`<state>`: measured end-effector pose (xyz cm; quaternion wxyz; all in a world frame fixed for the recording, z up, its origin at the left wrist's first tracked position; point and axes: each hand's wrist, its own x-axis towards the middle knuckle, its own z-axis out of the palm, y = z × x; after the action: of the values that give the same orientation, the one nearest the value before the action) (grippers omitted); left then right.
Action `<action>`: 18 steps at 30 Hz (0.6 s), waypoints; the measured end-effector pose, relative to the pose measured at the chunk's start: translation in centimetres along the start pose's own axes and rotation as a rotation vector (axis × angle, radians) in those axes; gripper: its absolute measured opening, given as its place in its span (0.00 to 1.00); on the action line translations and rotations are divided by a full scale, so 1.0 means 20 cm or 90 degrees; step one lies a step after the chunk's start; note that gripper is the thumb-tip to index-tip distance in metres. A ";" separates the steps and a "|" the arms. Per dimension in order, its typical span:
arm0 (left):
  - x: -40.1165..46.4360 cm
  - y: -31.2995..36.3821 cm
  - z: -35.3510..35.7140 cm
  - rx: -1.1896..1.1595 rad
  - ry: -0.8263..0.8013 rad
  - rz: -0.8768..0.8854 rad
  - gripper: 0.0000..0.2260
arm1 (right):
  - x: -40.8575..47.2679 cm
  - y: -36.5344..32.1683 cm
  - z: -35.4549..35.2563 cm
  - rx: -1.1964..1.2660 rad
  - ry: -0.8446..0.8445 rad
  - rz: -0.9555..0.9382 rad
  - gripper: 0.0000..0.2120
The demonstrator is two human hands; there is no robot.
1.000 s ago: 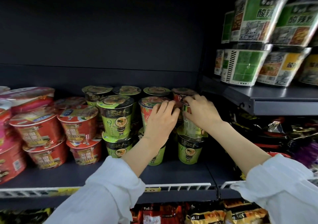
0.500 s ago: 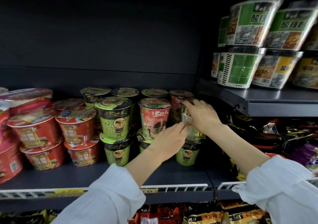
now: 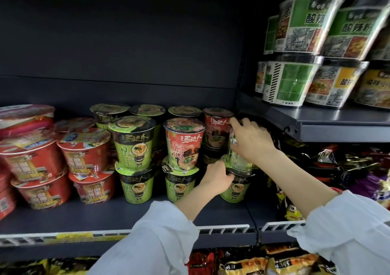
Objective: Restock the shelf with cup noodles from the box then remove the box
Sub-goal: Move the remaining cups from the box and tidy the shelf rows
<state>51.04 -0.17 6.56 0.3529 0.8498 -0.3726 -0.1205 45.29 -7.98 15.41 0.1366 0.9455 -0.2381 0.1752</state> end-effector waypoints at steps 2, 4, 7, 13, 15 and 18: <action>0.02 -0.02 -0.04 0.013 0.005 0.000 0.12 | 0.01 -0.01 0.00 0.000 0.001 -0.004 0.28; 0.04 -0.04 -0.09 0.054 0.040 0.009 0.15 | 0.03 -0.03 0.00 0.006 -0.008 -0.016 0.27; 0.07 -0.05 -0.15 0.104 0.056 0.029 0.19 | 0.10 -0.05 -0.01 0.026 -0.022 -0.026 0.27; 0.17 -0.01 -0.13 0.166 -0.008 -0.012 0.17 | 0.29 -0.07 -0.01 0.131 -0.044 -0.023 0.25; 0.21 0.00 -0.11 0.197 -0.008 -0.019 0.20 | 0.34 -0.07 0.01 0.160 -0.087 -0.049 0.28; 0.26 0.01 -0.08 0.232 0.006 -0.056 0.23 | 0.39 -0.07 0.03 0.179 -0.121 -0.066 0.31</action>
<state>55.25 -3.26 8.16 0.1895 0.9156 -0.3491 -0.0622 52.59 -10.22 17.70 -0.0112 0.9785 -0.1744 0.1092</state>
